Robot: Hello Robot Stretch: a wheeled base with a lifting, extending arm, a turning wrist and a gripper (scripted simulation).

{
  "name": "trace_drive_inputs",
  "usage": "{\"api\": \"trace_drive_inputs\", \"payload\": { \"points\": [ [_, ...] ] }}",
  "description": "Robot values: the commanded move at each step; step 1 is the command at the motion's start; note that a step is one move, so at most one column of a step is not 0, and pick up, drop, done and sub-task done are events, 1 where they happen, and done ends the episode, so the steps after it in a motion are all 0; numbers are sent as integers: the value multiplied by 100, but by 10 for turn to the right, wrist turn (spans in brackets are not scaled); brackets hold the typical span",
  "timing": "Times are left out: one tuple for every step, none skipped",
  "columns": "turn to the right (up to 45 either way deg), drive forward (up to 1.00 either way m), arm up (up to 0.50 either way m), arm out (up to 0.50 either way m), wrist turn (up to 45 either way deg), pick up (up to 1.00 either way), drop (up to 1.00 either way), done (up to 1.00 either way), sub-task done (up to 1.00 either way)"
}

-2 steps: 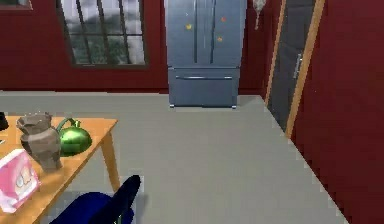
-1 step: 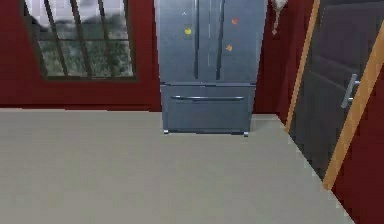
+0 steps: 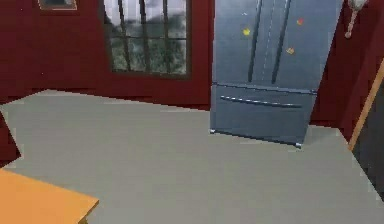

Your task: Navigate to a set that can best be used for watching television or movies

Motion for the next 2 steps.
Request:
{"api": "trace_drive_inputs", "payload": {
  "points": [
    [0, 100, 0, 0, 0, 0, 0, 0, 0],
    [-60, 0, 0, 0, 0, 0, 0, 0, 0]
  ]
}}
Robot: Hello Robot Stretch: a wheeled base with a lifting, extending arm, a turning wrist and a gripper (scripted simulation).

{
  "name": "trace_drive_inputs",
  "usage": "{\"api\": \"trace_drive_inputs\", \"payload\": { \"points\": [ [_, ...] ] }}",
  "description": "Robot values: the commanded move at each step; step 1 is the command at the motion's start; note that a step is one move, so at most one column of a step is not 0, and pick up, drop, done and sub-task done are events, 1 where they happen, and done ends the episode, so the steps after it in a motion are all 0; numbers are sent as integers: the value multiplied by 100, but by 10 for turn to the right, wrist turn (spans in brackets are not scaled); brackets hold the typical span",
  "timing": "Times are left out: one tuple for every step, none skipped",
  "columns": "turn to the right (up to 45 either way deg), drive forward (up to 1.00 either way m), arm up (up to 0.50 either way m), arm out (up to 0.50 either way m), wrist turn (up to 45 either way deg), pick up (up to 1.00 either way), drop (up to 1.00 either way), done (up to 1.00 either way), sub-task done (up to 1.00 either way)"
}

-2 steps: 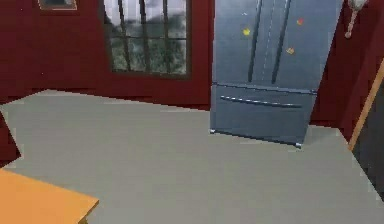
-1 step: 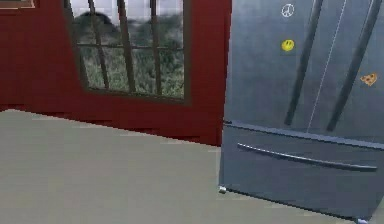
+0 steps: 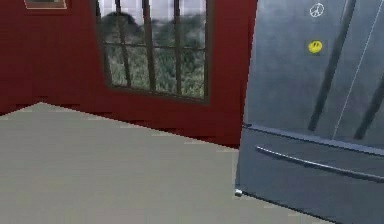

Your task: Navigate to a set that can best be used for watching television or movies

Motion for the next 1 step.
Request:
{"api": "trace_drive_inputs", "payload": {
  "points": [
    [0, 20, 0, 0, 0, 0, 0, 0, 0]
  ]
}}
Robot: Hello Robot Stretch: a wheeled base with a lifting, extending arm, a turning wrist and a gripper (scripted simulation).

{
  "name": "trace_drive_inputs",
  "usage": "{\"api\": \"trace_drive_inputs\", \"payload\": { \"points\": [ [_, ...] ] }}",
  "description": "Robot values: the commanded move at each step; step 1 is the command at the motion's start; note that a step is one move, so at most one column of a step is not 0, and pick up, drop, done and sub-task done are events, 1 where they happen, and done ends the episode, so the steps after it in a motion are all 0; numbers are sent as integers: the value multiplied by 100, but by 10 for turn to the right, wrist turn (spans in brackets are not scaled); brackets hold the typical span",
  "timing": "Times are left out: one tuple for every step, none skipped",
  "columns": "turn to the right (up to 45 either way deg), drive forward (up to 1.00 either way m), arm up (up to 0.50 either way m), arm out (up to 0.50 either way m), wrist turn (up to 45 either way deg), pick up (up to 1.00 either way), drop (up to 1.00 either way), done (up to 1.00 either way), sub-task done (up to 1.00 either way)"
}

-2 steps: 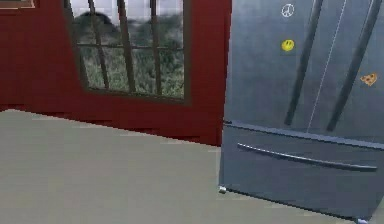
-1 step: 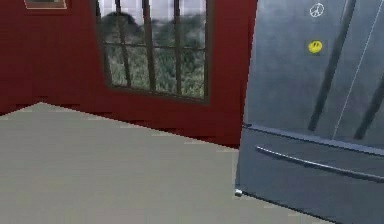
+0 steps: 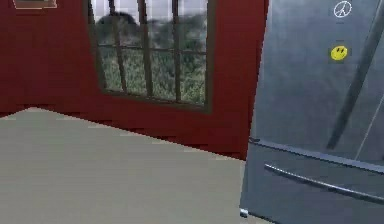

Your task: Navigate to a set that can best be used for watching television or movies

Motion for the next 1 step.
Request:
{"api": "trace_drive_inputs", "payload": {
  "points": [
    [-450, 0, 0, 0, 0, 0, 0, 0, 0]
  ]
}}
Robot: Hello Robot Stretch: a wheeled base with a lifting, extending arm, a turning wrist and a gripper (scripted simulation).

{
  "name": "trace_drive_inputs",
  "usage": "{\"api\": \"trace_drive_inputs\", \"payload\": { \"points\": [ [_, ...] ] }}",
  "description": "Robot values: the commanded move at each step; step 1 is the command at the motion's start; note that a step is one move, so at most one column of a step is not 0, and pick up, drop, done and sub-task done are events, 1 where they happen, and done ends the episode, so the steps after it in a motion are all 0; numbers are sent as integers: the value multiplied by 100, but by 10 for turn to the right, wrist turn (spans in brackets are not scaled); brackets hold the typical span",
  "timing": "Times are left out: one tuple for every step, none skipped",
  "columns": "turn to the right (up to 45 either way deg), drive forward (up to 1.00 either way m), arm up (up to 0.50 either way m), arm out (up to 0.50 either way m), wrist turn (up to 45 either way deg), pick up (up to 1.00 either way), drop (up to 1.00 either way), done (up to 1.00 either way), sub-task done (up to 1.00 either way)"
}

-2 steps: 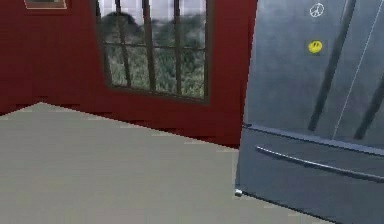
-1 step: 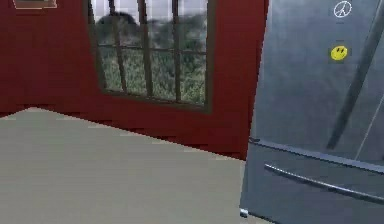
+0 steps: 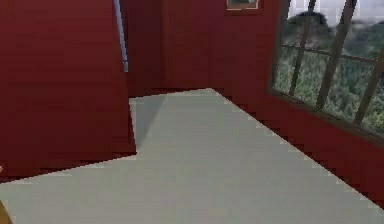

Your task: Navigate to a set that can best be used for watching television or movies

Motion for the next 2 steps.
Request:
{"api": "trace_drive_inputs", "payload": {
  "points": [
    [-150, 0, 0, 0, 0, 0, 0, 0, 0],
    [0, 100, 0, 0, 0, 0, 0, 0, 0]
  ]
}}
